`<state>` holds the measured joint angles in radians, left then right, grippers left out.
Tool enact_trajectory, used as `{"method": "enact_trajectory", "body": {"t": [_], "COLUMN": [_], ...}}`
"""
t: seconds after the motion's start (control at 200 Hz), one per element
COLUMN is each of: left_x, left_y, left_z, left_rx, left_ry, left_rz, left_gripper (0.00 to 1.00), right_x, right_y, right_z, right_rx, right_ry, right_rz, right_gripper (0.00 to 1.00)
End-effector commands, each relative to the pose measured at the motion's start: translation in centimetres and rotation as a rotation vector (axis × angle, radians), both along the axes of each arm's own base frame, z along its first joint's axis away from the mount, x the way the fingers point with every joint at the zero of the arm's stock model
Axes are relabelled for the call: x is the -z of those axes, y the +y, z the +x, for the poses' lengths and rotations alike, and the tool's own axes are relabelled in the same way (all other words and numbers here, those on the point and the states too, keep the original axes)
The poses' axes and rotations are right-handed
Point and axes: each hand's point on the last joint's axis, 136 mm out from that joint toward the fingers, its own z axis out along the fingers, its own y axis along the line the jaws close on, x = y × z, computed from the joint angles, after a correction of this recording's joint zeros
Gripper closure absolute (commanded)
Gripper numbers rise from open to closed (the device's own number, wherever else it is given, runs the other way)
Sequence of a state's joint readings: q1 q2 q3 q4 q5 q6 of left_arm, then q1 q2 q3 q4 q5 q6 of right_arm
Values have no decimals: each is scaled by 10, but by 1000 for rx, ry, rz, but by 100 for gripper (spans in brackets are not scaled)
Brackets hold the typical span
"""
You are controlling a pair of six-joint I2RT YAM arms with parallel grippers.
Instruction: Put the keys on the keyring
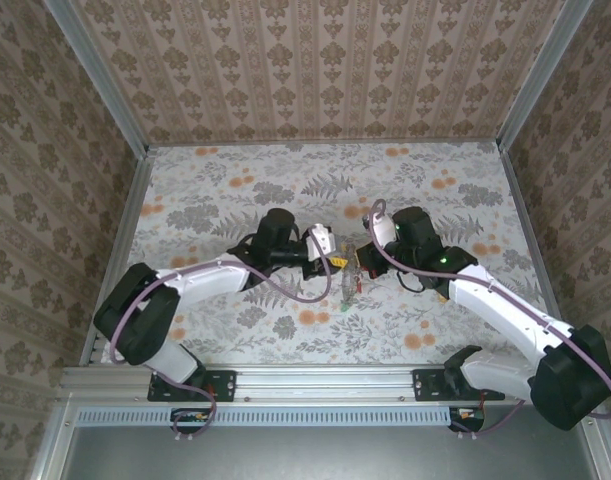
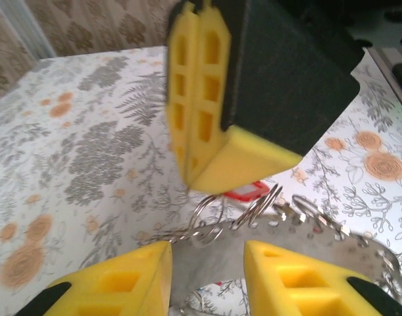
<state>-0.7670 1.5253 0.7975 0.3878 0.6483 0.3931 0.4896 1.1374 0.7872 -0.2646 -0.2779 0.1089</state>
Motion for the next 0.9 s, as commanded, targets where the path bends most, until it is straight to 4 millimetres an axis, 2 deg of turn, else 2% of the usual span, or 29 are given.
{"method": "enact_trajectory", "body": {"t": [0.0,0.175,0.395,0.495,0.585,0.725,0.895], "left_x": [-30,-40,-50,-56,-60,-48,-20], "left_y": [15,33,41,44,45,39,18], "left_z": [9,24,38,43,44,39,16], "left_rx": [-66,-167,-240,-263,-264,-210,-24], "left_ry": [-6,-30,-11,6,15,45,139], "left_rz": [-99,-111,-146,-177,-200,-159,-86], "left_gripper": [64,63,63,63,63,63,64], "right_x": [3,20,43,50,54,50,38], "right_y": [-14,-32,-56,-62,-58,-51,-41], "right_z": [-1,-5,-13,-17,-21,-24,-25], "right_rx": [66,163,315,366,358,325,251], "right_ry": [-5,36,119,163,187,169,108], "right_rz": [-34,-68,-74,-47,-17,31,74], "right_gripper": [100,100,100,100,100,100,100]}}
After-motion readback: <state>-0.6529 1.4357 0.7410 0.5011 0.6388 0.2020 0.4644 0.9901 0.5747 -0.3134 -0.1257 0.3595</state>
